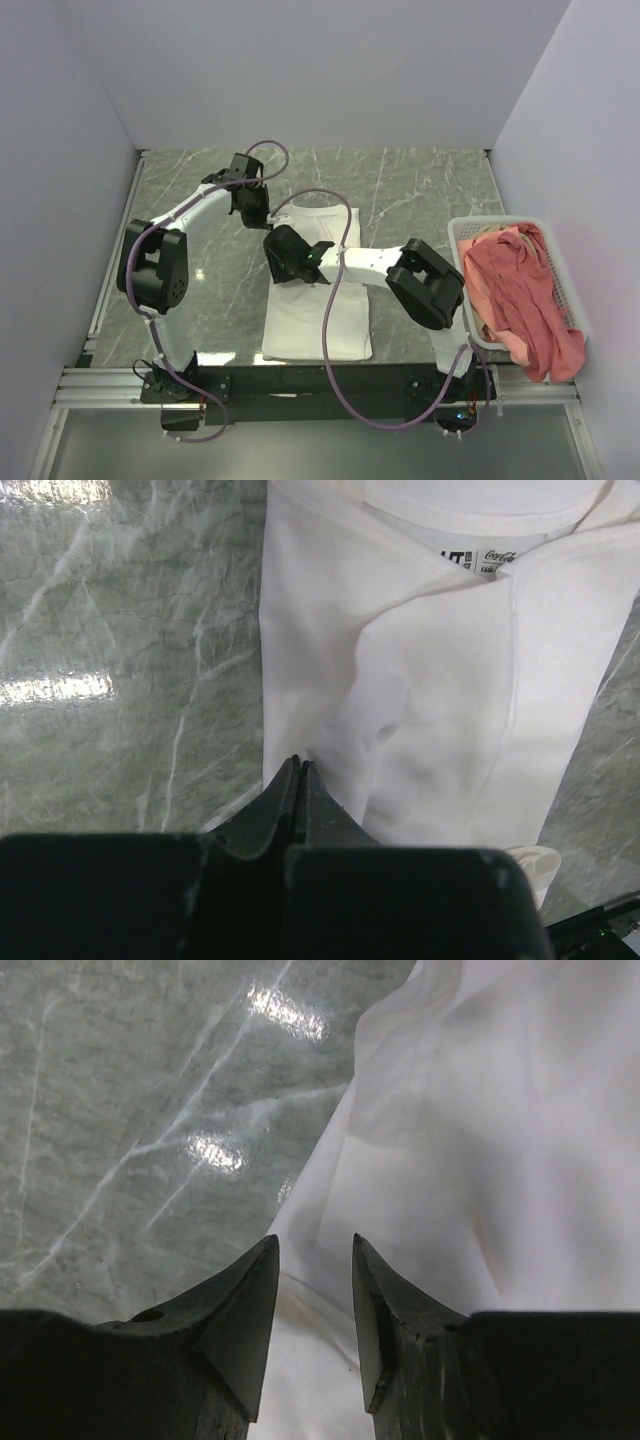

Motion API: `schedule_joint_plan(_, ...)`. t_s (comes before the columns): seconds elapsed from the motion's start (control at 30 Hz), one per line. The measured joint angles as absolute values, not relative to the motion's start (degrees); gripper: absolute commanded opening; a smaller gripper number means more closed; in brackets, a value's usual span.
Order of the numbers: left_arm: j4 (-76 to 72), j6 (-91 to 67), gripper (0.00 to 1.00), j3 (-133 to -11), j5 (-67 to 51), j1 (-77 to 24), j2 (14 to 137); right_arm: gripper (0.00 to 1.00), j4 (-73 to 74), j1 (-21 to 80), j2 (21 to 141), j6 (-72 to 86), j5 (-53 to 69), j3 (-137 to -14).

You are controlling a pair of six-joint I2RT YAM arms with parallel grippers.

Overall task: Fold and stack the t-shirts
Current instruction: Fold the tshirt

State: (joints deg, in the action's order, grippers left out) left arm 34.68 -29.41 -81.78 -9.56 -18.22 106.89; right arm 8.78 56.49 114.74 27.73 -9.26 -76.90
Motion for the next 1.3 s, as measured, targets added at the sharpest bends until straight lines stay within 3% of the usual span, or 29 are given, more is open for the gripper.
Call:
schedule_joint_plan(0.7,33.65,-29.41,0.00,-81.78,-11.18,-17.74,107.33,0.35,13.43,58.26,118.48,27.59,-15.42,-80.90)
schedule_joint_plan(1.03,33.63,-29.41,0.00,-81.78,-11.40,-17.67,107.55,0.09,14.09,58.37,118.74,27.86,-15.92,-81.38)
schedule_joint_plan(1.3,33.67,-29.41,0.00,-81.78,-11.38,-17.65,107.55,0.02,14.41,58.37,115.18,28.05,-15.46,-80.86)
